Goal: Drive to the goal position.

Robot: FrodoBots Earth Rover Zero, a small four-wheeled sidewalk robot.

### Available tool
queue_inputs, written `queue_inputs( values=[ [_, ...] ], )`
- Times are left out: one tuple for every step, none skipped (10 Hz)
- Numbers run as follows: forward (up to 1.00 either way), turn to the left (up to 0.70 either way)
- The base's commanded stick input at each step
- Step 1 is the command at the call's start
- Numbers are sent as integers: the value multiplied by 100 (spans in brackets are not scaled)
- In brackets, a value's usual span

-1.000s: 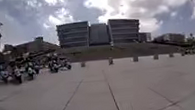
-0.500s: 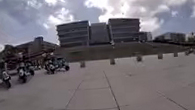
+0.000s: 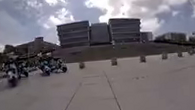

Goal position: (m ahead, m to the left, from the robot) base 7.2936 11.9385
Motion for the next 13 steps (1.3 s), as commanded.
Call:
queue_inputs(
  values=[
    [100, 0],
    [100, 0],
    [100, 0],
    [100, 0],
    [100, 0],
    [100, 0],
    [100, -3],
    [100, -18],
    [100, -13],
    [100, 0],
    [100, 0],
    [100, 0],
    [100, 0]
  ],
)
